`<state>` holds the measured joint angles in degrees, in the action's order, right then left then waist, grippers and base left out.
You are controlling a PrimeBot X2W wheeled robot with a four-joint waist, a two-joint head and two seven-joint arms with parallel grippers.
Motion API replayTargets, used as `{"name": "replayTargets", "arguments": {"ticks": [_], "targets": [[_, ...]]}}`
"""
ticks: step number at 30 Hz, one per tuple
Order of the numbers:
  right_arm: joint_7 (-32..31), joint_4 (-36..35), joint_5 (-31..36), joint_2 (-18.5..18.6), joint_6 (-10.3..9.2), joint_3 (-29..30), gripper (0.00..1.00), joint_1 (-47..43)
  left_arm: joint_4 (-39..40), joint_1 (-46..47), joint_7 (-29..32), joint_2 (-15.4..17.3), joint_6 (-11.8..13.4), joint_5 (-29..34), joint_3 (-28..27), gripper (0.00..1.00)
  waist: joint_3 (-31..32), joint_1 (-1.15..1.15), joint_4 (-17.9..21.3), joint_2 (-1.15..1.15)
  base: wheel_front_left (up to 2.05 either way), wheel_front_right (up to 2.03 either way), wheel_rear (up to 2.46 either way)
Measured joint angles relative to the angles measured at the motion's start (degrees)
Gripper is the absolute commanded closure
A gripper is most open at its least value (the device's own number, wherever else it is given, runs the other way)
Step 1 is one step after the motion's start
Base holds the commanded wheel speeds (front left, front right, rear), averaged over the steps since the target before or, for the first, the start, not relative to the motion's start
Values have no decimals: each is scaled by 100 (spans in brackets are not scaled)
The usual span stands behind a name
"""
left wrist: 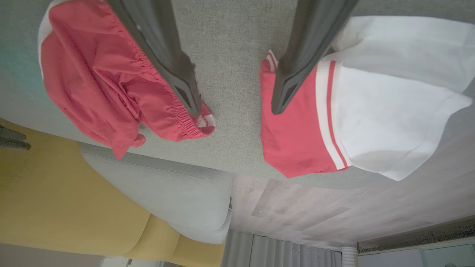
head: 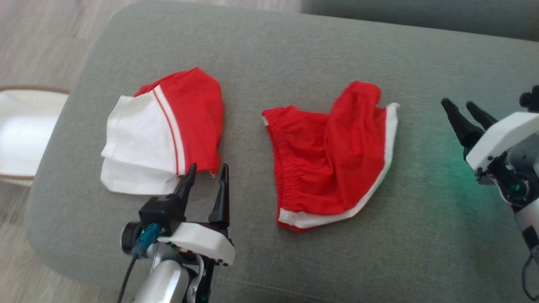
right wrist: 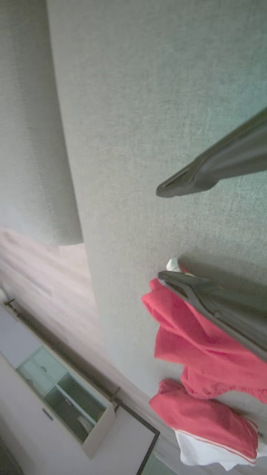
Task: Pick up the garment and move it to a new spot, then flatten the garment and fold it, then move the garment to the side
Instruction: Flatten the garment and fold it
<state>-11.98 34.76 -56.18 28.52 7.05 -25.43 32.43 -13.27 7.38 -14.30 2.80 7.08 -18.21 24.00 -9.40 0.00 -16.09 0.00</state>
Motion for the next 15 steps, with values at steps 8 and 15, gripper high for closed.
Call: {"name": "replayTargets", "arguments": {"ticks": [8,15], "targets": [[-849,877,-853,-160,0,8,0,743,48,37,-1,0,109,-98,122,0,-256,0,-381,0,0,0,0],[-2108,1590,-1616,-433,0,111,0,904,85,55,0,0,157,-120,155,0,-333,0,-534,0,0,0,0]]}}
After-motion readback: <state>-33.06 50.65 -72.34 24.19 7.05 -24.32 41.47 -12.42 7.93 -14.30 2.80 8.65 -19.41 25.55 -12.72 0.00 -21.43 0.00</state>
